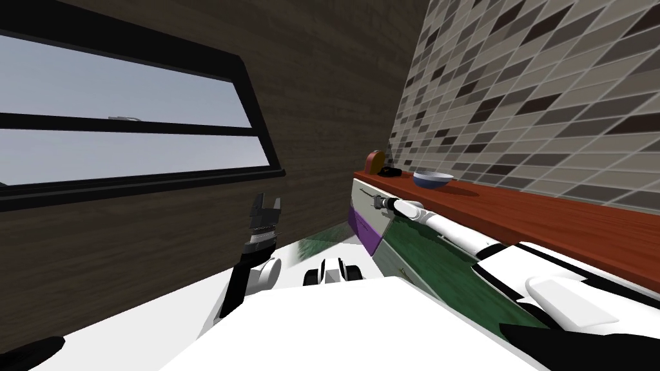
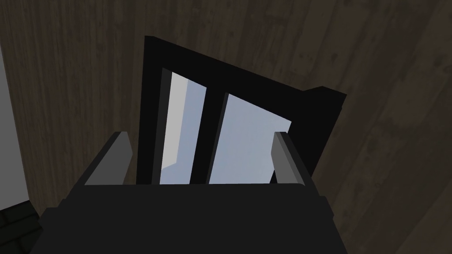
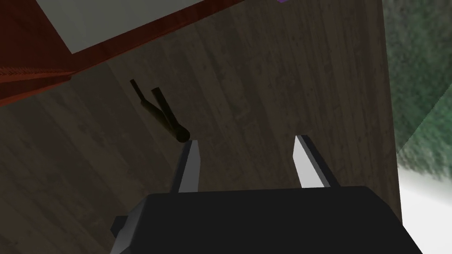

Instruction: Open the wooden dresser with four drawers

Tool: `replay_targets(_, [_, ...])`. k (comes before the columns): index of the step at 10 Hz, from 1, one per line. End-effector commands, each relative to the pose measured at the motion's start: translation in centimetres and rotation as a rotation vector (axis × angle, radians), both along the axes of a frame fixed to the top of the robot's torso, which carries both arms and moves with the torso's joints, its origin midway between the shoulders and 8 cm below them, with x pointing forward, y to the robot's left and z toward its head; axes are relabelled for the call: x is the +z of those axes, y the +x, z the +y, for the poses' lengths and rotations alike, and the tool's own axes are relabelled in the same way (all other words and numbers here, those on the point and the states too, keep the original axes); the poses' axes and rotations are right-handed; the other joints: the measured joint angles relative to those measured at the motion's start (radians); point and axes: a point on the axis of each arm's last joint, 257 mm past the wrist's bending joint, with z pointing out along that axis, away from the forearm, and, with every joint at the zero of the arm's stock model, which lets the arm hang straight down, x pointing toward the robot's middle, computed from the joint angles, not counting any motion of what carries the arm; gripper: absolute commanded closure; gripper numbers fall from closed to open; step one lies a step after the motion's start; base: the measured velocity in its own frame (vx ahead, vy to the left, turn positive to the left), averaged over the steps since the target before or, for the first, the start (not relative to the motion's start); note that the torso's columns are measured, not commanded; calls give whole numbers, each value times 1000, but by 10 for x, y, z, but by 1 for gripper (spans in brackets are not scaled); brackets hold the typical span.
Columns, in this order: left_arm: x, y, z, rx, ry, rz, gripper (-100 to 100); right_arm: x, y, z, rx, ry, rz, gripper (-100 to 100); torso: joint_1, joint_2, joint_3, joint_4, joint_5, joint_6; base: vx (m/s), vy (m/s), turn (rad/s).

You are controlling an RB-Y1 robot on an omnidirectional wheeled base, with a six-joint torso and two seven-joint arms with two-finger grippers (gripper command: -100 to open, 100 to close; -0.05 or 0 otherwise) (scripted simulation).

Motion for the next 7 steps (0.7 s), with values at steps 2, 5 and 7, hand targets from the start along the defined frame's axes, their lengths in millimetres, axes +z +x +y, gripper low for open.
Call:
replay_targets(2, [0, 0, 0, 0, 0, 0, 0, -6, -3, 3, 6, 2, 17, 100, 3, 3, 2, -1, 0, 0, -30, 54, -4])
replay_targets(5, [0, 0, 0, 0, 0, 0, 0, -2, -2, 3, 7, -1, 15, 100, 12, 12, 7, 0, 1, 1, -59, 187, -10])
replay_targets(7, [0, 0, 0, 0, 0, 0, 0, -1, -2, 3, 7, -1, 14, 100, 8, 10, 6, -1, 0, 2, -41, 164, -9])
